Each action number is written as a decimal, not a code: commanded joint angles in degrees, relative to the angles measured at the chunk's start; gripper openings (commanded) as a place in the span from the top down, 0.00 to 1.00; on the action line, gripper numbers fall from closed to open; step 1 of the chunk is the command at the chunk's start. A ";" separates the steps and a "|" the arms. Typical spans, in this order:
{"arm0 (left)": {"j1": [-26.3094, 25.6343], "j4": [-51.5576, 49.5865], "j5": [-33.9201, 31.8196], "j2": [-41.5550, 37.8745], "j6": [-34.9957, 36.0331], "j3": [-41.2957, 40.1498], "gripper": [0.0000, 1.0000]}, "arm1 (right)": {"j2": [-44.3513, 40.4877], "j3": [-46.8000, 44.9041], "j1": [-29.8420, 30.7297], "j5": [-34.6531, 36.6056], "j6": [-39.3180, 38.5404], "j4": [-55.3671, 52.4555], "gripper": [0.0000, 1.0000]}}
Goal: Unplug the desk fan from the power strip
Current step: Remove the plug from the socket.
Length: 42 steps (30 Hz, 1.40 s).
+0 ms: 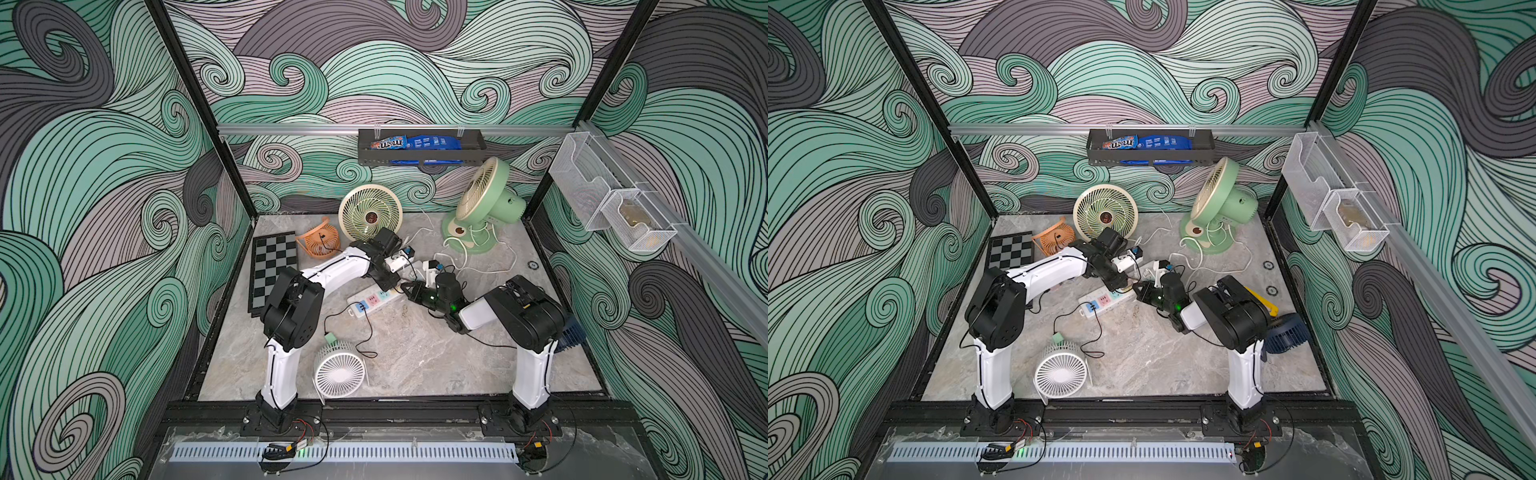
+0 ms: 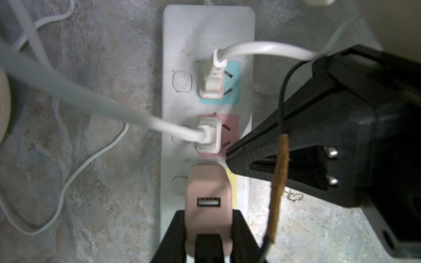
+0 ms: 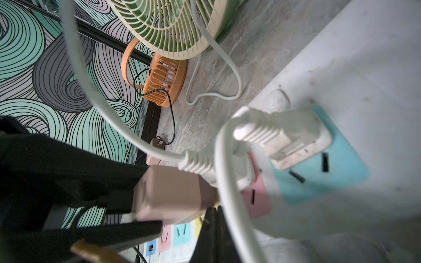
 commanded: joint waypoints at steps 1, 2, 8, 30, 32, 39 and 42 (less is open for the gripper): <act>0.47 -0.47 2.61 -1.08 -0.22 2.19 1.00 | 1.92 -0.71 0.30 1.37 0.00 -6.80 0.98; -0.01 -0.06 1.80 -1.76 0.24 1.63 1.00 | 2.00 -0.69 0.30 1.39 -0.04 -6.80 0.97; -3.60 3.75 -7.42 -3.91 5.28 -1.79 1.00 | 2.27 -0.27 0.39 1.40 -0.03 -6.78 0.98; -1.76 -1.97 -0.34 -4.87 -0.71 3.58 1.00 | -13.51 -2.10 0.57 -2.35 -8.19 -9.61 0.98; -1.73 -2.75 0.48 -4.79 -0.85 4.29 1.00 | -17.34 -3.02 0.51 -1.79 -9.13 -11.43 0.98; -1.73 -6.39 6.98 -3.45 -2.65 9.35 1.00 | -29.56 -3.64 -1.38 0.80 -12.15 -23.49 0.97; -1.75 -7.62 11.59 -2.11 -2.85 12.03 1.00 | -33.93 -4.09 -3.42 1.72 -12.32 -27.99 0.97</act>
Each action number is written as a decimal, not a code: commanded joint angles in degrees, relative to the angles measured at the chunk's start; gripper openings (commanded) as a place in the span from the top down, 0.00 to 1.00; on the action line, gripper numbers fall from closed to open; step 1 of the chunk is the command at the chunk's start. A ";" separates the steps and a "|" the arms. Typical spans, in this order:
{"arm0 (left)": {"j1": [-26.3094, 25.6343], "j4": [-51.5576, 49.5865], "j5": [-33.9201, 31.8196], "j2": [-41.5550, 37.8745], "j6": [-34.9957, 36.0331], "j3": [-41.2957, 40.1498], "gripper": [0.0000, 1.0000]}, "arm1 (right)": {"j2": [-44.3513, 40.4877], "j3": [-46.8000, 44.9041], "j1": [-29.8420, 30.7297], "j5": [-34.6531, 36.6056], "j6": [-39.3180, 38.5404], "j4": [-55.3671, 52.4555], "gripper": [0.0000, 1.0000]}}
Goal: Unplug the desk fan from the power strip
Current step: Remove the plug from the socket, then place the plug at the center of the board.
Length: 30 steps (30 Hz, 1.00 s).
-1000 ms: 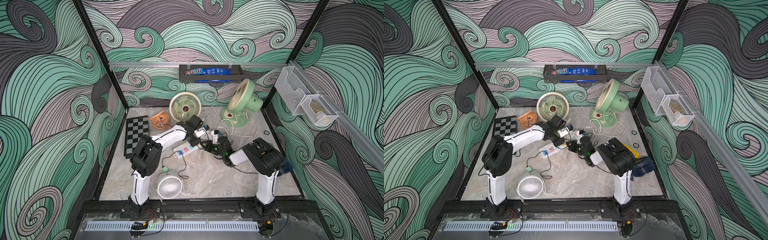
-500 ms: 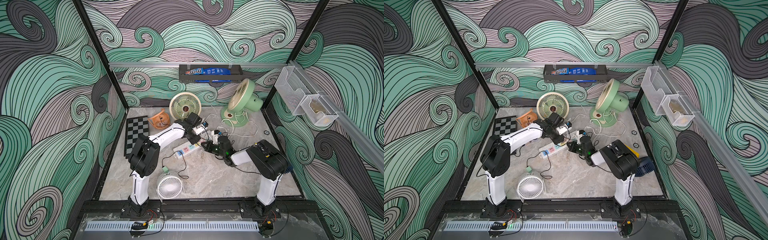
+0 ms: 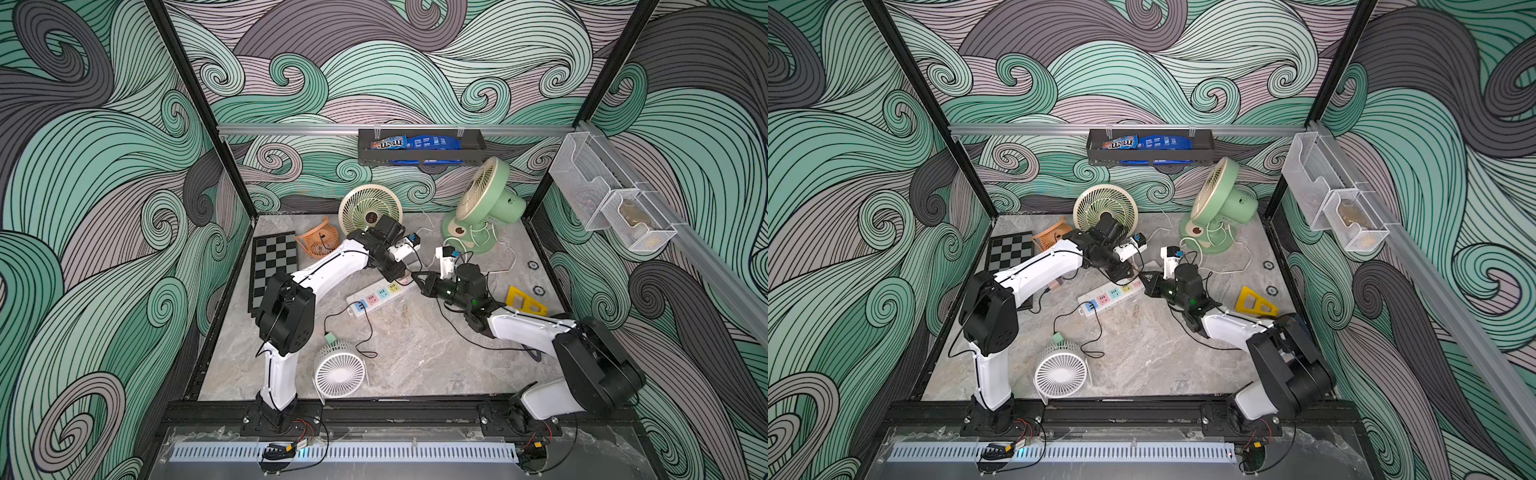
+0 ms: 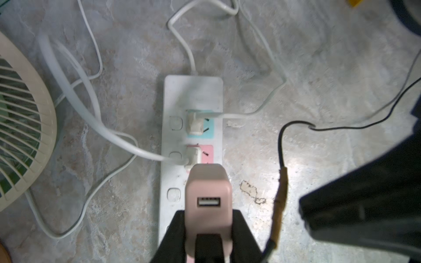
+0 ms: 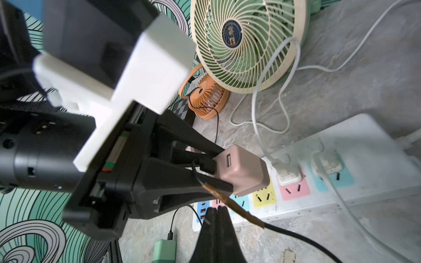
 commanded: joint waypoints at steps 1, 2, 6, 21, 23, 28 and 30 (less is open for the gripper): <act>0.02 -2.84 7.85 1.13 -1.92 4.29 1.00 | -5.03 -1.16 -2.48 1.80 -1.40 -7.45 0.97; -0.12 -2.86 9.03 1.49 -2.71 4.83 1.00 | -6.94 -1.57 -3.83 1.75 -1.27 -8.38 0.97; -1.29 -2.52 13.57 3.36 -5.28 6.76 1.00 | -13.24 -2.26 -8.75 3.28 -1.76 -12.57 0.97; -11.91 3.81 26.64 8.94 -12.33 2.47 1.00 | -26.52 -4.67 -19.23 7.69 -4.23 -17.74 0.97; -12.72 5.59 27.43 9.53 -13.48 1.03 1.00 | -26.92 -4.76 -19.26 7.55 -4.21 -17.97 0.97; -14.59 7.86 27.83 12.76 -15.82 0.13 1.00 | -27.48 -5.07 -19.65 7.43 -4.57 -18.26 0.97; -14.76 7.90 27.50 14.31 -16.63 1.26 1.00 | -27.60 -5.35 -19.73 7.13 -4.58 -18.30 0.97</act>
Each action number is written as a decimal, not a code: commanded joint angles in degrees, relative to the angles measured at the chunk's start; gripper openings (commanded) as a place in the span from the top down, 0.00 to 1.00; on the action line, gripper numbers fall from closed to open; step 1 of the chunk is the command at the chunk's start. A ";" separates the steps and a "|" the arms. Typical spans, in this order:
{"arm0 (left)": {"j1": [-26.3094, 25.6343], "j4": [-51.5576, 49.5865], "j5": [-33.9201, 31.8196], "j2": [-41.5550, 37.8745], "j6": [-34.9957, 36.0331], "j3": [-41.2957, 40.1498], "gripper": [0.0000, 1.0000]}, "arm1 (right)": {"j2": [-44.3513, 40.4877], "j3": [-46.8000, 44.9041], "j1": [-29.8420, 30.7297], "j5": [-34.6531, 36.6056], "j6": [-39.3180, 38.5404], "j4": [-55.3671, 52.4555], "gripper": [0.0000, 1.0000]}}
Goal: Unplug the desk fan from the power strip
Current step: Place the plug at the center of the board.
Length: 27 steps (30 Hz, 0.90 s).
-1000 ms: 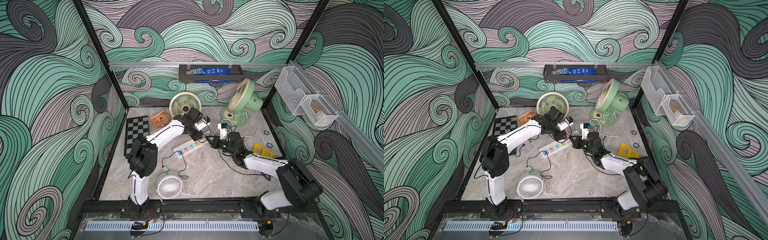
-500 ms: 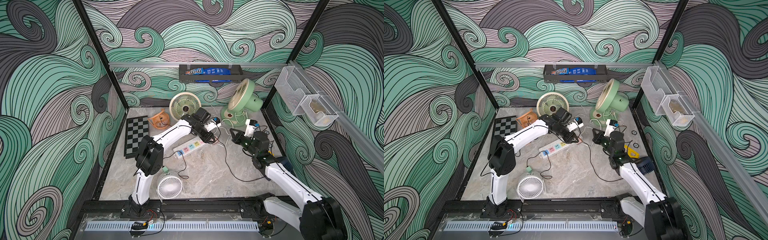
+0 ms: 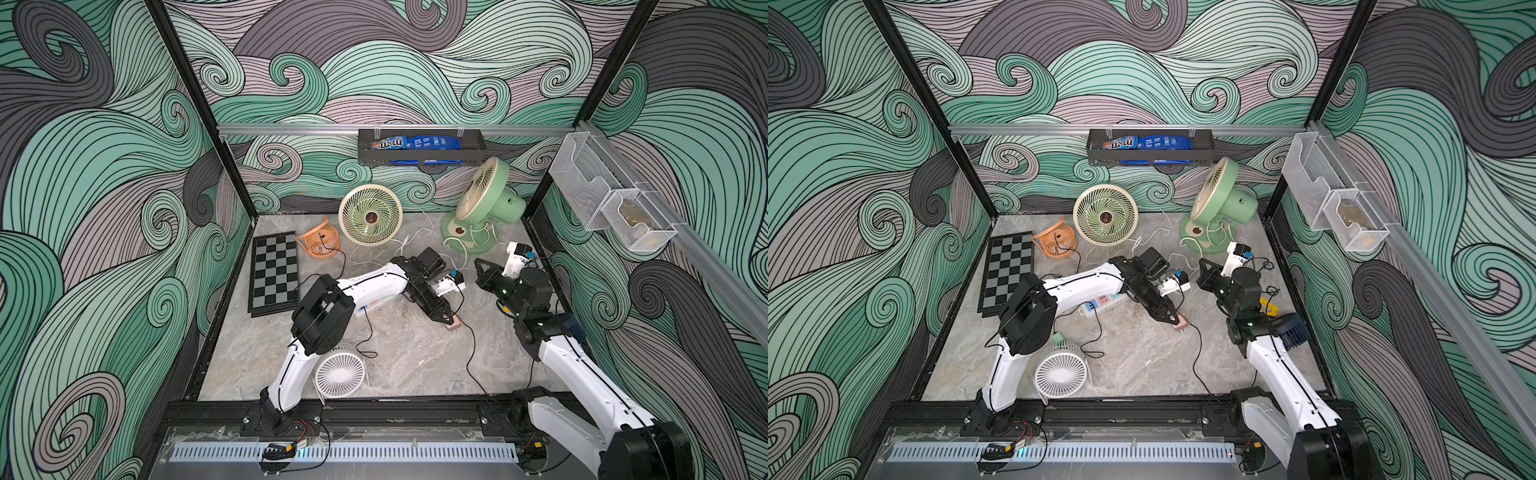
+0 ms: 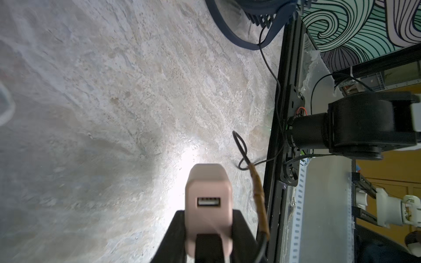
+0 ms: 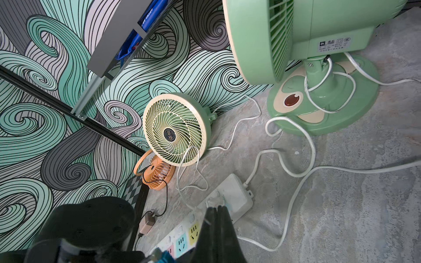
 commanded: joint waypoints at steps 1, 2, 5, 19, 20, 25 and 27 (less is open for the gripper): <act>-0.62 1.33 1.11 2.89 -2.39 2.14 1.00 | -1.06 -0.96 -0.45 -0.16 -0.91 -0.22 0.97; -0.62 0.52 -0.34 4.07 -2.20 3.32 1.00 | -1.18 -1.25 -0.52 -0.13 -0.76 -0.22 0.97; -0.62 -5.56 -4.19 9.14 -0.95 10.11 1.00 | -1.70 -2.24 -0.50 -0.20 -0.50 -0.25 0.97; -1.50 -16.84 -3.42 20.34 0.36 25.98 0.96 | -3.04 -4.85 -0.69 1.95 0.24 -0.22 0.97; -1.50 -16.97 -3.39 20.39 0.44 26.26 0.94 | -3.08 -4.86 -0.76 2.17 0.28 -0.22 0.97; -1.21 -17.51 -3.80 19.71 1.28 27.38 0.83 | -3.41 -4.67 -1.63 2.52 -0.20 -0.61 0.96; -0.92 -17.68 -3.65 19.28 1.28 27.91 0.77 | -3.43 -4.63 -1.96 2.16 -0.30 -0.66 0.96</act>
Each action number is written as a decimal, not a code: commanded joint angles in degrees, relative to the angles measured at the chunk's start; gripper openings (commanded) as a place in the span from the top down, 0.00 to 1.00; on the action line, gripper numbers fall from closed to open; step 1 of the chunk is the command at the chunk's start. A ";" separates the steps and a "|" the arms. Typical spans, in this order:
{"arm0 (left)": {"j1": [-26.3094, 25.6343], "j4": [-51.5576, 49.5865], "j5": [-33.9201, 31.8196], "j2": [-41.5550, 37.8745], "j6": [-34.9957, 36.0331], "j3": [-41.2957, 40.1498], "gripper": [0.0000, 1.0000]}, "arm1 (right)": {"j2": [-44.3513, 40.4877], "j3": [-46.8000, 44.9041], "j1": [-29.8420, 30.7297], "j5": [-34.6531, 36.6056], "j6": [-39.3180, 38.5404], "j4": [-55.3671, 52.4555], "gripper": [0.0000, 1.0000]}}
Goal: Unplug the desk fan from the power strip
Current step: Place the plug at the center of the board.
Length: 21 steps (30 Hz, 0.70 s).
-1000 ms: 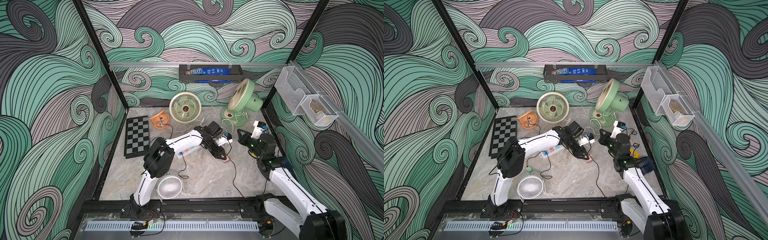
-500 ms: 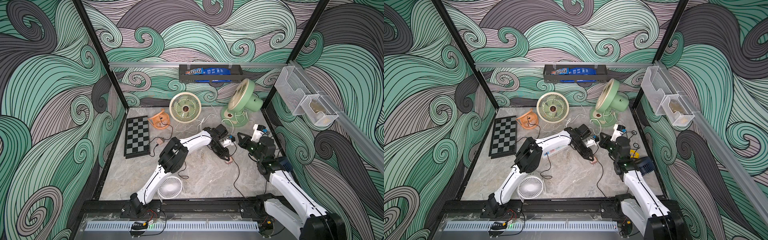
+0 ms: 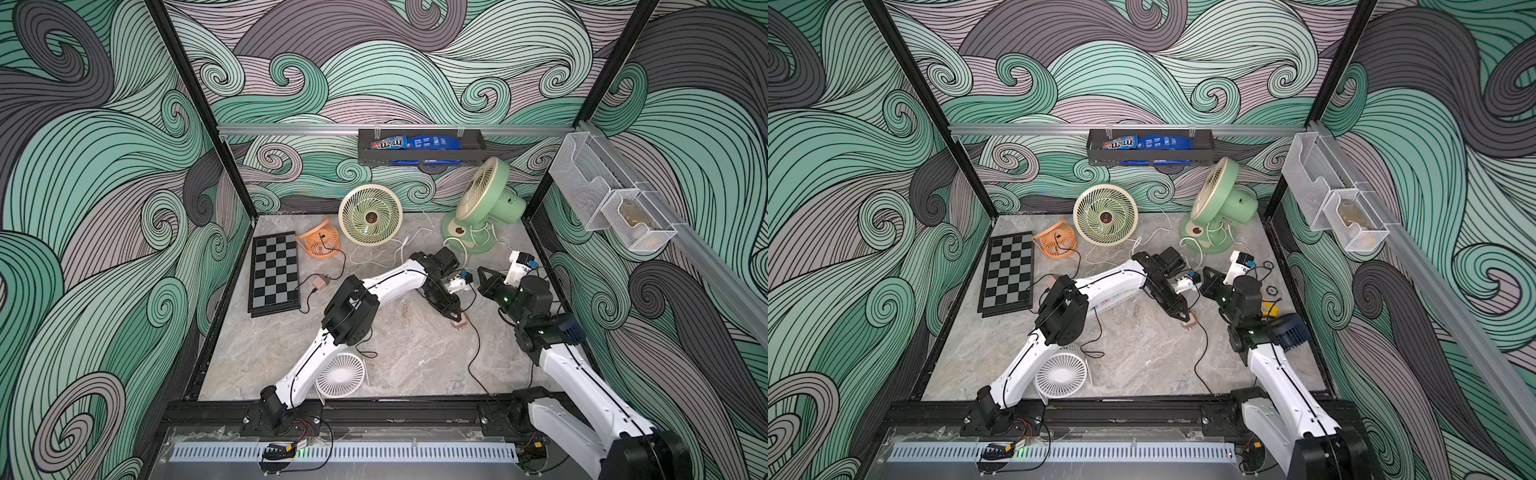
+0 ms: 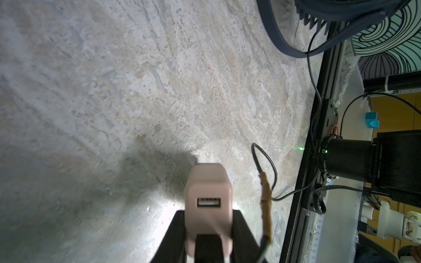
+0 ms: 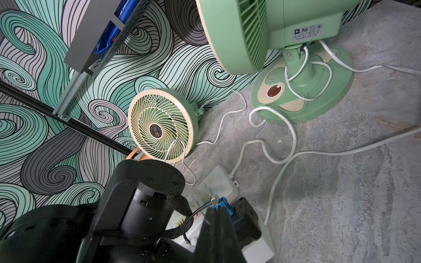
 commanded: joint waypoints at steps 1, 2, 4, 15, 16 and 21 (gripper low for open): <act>-0.06 -3.51 -0.81 1.22 1.31 2.44 0.71 | -0.65 -0.18 -0.71 0.39 -0.55 -0.39 0.95; 0.03 -3.75 -0.78 1.11 1.50 2.64 0.67 | -0.44 -0.22 -0.72 0.10 -0.56 -0.38 0.95; 0.29 -3.89 -0.70 0.68 1.61 2.79 0.62 | 0.01 -0.24 -0.78 -0.42 -0.43 -0.17 0.93; 3.17 -5.94 -0.55 -3.95 3.22 4.73 0.51 | 2.64 -0.12 -0.79 -3.93 -0.65 1.79 0.92; 3.55 -6.22 -0.55 -4.58 3.53 4.78 0.50 | 3.28 -0.05 -0.79 -4.72 -0.69 2.11 0.92; 5.62 -7.90 -0.67 -7.77 5.01 4.55 0.48 | 7.75 1.59 -0.79 -9.34 -0.89 2.73 0.92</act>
